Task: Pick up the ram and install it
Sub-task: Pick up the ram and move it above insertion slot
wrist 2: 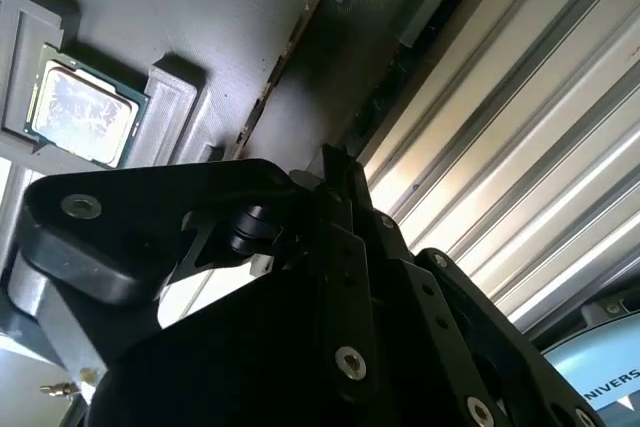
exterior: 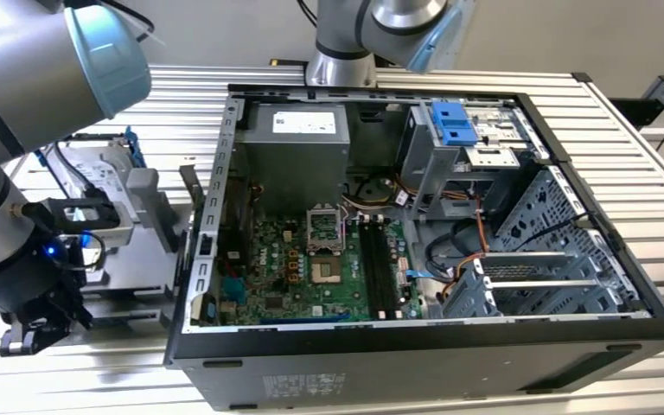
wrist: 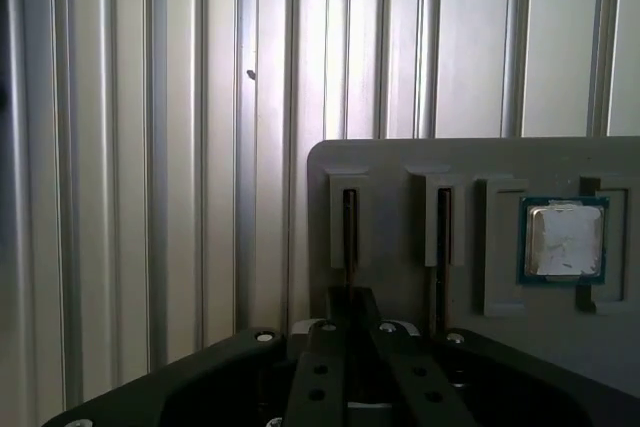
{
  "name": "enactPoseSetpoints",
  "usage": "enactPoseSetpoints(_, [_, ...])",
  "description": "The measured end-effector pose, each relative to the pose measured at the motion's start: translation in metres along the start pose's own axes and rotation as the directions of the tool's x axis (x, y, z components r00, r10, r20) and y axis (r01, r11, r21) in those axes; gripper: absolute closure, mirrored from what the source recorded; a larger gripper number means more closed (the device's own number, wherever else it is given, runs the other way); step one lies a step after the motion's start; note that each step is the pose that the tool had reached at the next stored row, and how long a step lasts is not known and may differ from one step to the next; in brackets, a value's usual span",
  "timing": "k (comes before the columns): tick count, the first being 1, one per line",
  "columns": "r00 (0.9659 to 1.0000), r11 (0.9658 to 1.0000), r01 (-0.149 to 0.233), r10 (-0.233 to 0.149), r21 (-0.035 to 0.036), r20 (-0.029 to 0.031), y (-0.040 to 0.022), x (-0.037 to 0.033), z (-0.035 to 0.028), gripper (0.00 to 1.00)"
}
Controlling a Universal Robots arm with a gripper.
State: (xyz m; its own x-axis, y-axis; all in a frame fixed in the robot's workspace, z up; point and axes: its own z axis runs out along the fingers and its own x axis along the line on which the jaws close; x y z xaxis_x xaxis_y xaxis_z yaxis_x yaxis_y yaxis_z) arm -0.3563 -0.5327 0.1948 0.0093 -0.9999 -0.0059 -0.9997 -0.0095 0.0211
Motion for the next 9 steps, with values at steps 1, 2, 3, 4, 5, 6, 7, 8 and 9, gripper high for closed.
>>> enactPoseSetpoints(1, [1.0, 1.0, 0.0, 0.0, -0.0002, 0.0, 0.0, 0.0, 0.0, 1.0])
enactPoseSetpoints(2, [1.0, 1.0, 0.0, 0.0, -0.0005, 0.0, 0.0, 0.0, 0.0, 1.0])
enactPoseSetpoints(3, [1.0, 1.0, 0.0, 0.0, -0.0007, 0.0, 0.0, 0.0, 0.0, 1.0])
enactPoseSetpoints(4, [1.0, 1.0, 0.0, 0.0, -0.0008, 0.0, 0.0, 0.0, 0.0, 1.0])
enactPoseSetpoints(5, [1.0, 1.0, 0.0, 0.0, -0.0011, 0.0001, 0.0, 0.0, 0.0, 1.0])
enactPoseSetpoints(6, [1.0, 1.0, 0.0, 0.0, -0.0013, 0.0001, 0.0, 0.0, 0.0, 1.0])
enactPoseSetpoints(7, [1.0, 1.0, 0.0, 0.0, -0.0015, 0.0001, 0.0, 0.0, 0.0, 1.0])
enactPoseSetpoints(8, [1.0, 1.0, 0.0, 0.0, -0.0016, 0.0001, 0.0, 0.0, 0.0, 1.0])
enactPoseSetpoints(9, [1.0, 1.0, 0.0, 0.0, -0.0019, 0.0001, 0.0, 0.0, 0.0, 1.0])
